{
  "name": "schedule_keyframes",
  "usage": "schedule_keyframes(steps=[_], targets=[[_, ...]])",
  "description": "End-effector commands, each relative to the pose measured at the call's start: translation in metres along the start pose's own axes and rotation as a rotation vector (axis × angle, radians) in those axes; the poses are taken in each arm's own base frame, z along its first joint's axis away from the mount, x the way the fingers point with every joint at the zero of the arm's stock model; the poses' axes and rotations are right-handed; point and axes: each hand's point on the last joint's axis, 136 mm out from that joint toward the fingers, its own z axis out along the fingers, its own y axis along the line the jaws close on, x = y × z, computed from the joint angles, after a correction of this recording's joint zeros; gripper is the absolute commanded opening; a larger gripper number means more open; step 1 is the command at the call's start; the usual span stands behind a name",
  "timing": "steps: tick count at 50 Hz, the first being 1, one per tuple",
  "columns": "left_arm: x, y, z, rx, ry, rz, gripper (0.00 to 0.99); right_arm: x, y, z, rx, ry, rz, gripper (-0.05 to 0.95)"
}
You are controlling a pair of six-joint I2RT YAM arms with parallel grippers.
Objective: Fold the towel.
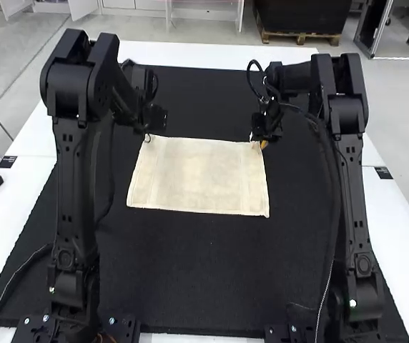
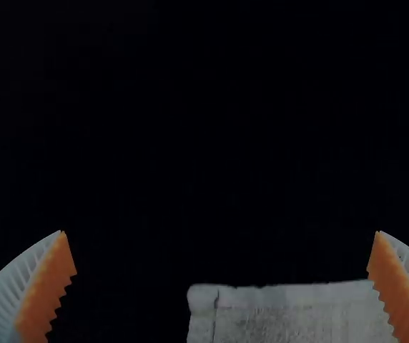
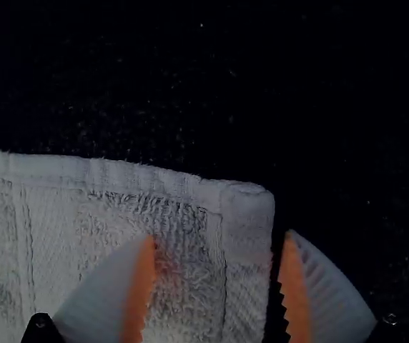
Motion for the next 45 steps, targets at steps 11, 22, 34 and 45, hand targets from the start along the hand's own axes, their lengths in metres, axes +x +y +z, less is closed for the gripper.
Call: schedule_keyframes(steps=[11, 22, 34, 45], targets=[[0.051, 0.005, 0.023, 0.002, 0.176, -0.105, 0.962, 0.005, 0.016, 0.009, -0.075, 0.033, 0.025, 0.37], [0.063, -0.003, 0.025, 0.017, 0.212, -0.112, 0.848, 0.010, 0.013, 0.010, -0.073, 0.048, 0.034, 0.37], [0.072, -0.008, 0.021, 0.045, 0.258, -0.181, 0.226, 0.012, 0.010, 0.008, -0.082, 0.055, 0.041, 0.30], [0.074, -0.016, 0.018, 0.081, 0.258, -0.208, 0.020, 0.008, 0.003, 0.011, -0.121, 0.019, 0.168, 0.00]])
